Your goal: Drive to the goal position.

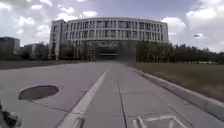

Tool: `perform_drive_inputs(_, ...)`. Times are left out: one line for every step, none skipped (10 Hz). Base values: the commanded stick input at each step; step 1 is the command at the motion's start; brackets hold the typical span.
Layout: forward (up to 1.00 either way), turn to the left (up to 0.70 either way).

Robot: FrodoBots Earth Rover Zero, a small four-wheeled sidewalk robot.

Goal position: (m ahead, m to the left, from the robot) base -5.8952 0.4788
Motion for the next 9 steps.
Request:
perform_drive_inputs(0.70, 0.00)
perform_drive_inputs(0.70, 0.00)
perform_drive_inputs(0.70, 0.00)
perform_drive_inputs(0.70, 0.00)
perform_drive_inputs(0.70, 0.00)
perform_drive_inputs(0.70, 0.00)
perform_drive_inputs(0.70, 0.00)
perform_drive_inputs(0.70, 0.00)
perform_drive_inputs(0.70, 0.00)
